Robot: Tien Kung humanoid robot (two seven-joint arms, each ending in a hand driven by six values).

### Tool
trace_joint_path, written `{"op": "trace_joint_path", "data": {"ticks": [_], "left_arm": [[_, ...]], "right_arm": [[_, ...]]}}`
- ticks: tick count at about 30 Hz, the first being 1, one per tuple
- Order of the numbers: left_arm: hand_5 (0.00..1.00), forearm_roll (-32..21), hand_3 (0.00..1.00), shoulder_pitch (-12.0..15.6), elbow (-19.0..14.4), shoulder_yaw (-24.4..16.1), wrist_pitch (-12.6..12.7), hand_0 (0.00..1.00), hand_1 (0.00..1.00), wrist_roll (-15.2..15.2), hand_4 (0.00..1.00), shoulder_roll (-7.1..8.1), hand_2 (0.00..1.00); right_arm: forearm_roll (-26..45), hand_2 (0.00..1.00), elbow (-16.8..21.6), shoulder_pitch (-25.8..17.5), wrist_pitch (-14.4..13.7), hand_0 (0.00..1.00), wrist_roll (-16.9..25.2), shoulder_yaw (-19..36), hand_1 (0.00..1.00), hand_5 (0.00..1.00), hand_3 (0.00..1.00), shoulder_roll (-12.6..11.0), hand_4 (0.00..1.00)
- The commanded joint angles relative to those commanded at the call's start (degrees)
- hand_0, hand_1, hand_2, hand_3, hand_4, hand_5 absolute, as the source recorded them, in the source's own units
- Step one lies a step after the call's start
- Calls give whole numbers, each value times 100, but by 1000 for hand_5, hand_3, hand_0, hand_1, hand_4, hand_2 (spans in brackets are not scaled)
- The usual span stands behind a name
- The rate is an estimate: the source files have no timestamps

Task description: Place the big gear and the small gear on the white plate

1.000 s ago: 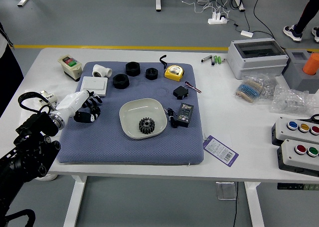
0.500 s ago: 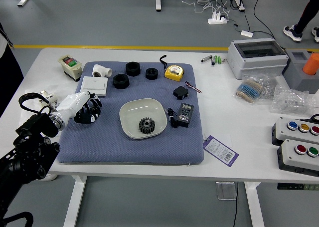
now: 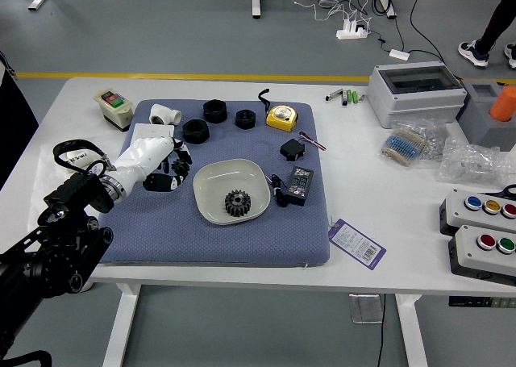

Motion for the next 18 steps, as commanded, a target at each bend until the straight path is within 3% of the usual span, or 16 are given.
{"op": "trace_joint_path", "data": {"ticks": [6, 7, 12, 13, 18], "left_arm": [[2, -18, 510, -49, -458, 580, 14, 296, 323, 70, 279, 3, 379], [2, -54, 541, -66, -517, 688, 5, 307, 353, 98, 316, -1, 417], [2, -47, 541, -148, -524, 914, -40, 307, 353, 210, 316, -51, 417], [121, -18, 611, -162, -501, 928, -46, 351, 438, 231, 832, -68, 510], [121, 0, 611, -197, -427, 962, -90, 351, 438, 324, 832, -105, 510]], "right_arm": [[-8, 752, 1, 12, -1, 690, 0, 26, 707, 641, 566, -6, 787], [-10, 752, 1, 15, -2, 689, 1, 30, 706, 642, 566, -7, 787], [-10, 752, 1, 33, -11, 689, 7, 42, 706, 642, 566, -14, 787], [-8, 752, 2, 37, -12, 690, 9, 44, 706, 641, 566, -15, 788], [-12, 752, 1, 53, -18, 690, 18, 66, 706, 641, 566, -21, 788]]}}
